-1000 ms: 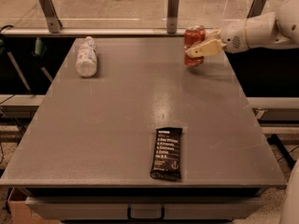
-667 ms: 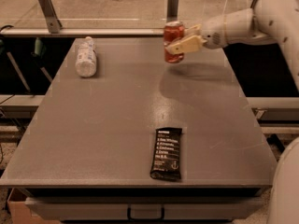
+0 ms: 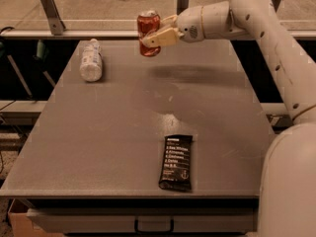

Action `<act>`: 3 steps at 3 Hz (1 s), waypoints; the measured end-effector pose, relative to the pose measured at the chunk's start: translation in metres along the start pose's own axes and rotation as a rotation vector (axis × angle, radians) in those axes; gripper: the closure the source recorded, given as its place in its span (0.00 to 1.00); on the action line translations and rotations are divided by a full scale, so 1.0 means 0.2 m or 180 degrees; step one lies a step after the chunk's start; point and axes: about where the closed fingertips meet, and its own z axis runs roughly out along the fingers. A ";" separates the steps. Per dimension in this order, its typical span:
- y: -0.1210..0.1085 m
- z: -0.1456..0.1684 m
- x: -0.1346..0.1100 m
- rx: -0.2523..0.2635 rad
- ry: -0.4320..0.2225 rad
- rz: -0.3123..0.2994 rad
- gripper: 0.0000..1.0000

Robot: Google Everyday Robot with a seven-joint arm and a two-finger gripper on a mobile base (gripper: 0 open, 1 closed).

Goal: Move coke can near blue plastic bottle

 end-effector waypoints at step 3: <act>0.17 0.42 -0.03 -0.0240 -0.0186 0.0000 1.00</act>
Offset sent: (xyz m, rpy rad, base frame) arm -0.0120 0.1002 -0.0167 0.0910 0.0233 0.1131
